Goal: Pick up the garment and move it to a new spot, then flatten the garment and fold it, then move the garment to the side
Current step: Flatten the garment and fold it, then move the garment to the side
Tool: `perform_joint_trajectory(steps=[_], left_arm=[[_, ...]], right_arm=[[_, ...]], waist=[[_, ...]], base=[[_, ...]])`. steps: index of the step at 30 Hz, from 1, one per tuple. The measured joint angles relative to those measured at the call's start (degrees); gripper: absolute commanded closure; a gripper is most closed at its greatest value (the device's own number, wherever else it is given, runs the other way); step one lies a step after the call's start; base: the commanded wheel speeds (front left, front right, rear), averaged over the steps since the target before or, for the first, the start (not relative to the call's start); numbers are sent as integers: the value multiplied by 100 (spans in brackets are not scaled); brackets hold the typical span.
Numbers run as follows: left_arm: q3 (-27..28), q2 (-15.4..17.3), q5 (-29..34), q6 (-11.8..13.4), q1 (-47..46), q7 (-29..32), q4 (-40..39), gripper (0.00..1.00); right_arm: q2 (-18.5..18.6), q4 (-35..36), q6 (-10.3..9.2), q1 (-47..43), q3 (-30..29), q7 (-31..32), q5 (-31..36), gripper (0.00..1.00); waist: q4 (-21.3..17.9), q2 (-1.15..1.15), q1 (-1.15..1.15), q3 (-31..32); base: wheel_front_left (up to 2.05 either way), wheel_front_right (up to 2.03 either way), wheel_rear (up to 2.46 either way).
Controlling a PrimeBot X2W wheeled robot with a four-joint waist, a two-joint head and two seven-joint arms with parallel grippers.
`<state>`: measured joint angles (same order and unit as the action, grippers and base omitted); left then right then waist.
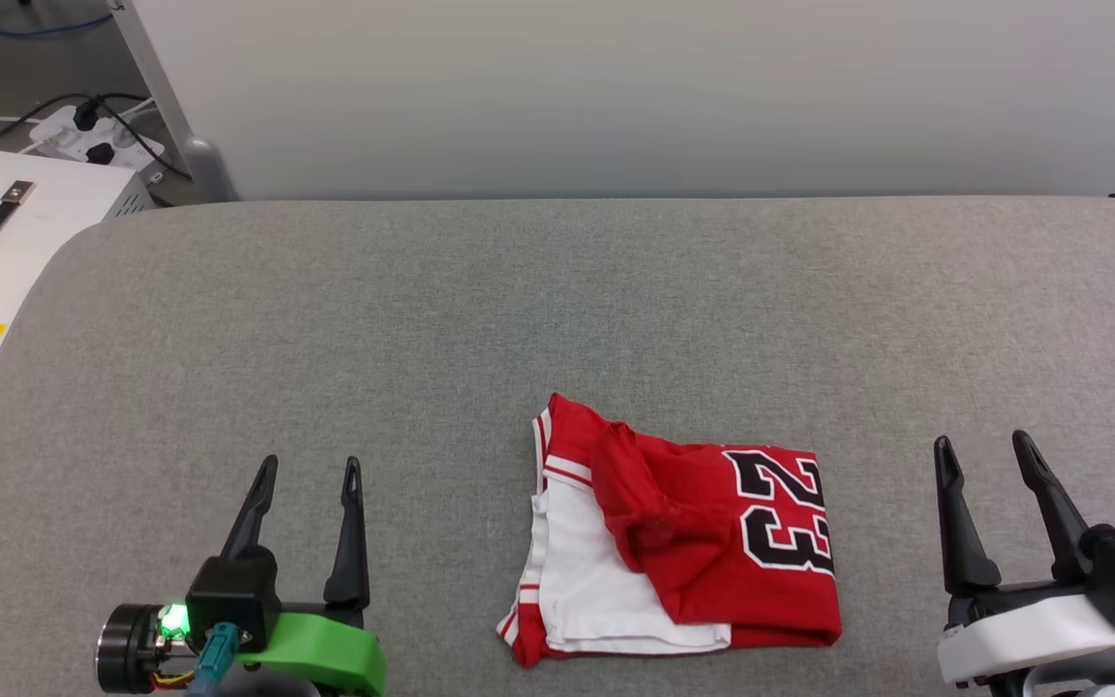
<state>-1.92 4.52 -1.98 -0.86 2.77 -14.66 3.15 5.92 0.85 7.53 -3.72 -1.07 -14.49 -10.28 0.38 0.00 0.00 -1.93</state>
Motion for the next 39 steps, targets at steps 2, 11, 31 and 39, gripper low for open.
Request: perform_joint_trajectory(steps=[2, 11, 31, 39], left_arm=[[-5, 0, 0, 0, 34, 0, 21, 0], [-12, -1, 0, -45, 68, 0, 169, 0], [-31, -18, 1, -46, 47, 0, 192, 0], [-80, -38, 0, -48, 8, 0, 192, 0]], right_arm=[[3, -59, 0, -1, 23, 0, 104, 0], [34, -314, 0, -6, 83, 0, 221, 0], [1283, -661, 0, 1417, 326, 646, -614, 0], [2204, -509, 0, 1980, 1148, 3336, -2671, 0]], waist=[[2, 0, 0, 10], [50, 0, 0, 46], [104, 0, 0, -121], [177, 0, 0, -295]], base=[[0, 0, 0], [0, 0, 0], [0, 0, 0], [0, 0, 0]])
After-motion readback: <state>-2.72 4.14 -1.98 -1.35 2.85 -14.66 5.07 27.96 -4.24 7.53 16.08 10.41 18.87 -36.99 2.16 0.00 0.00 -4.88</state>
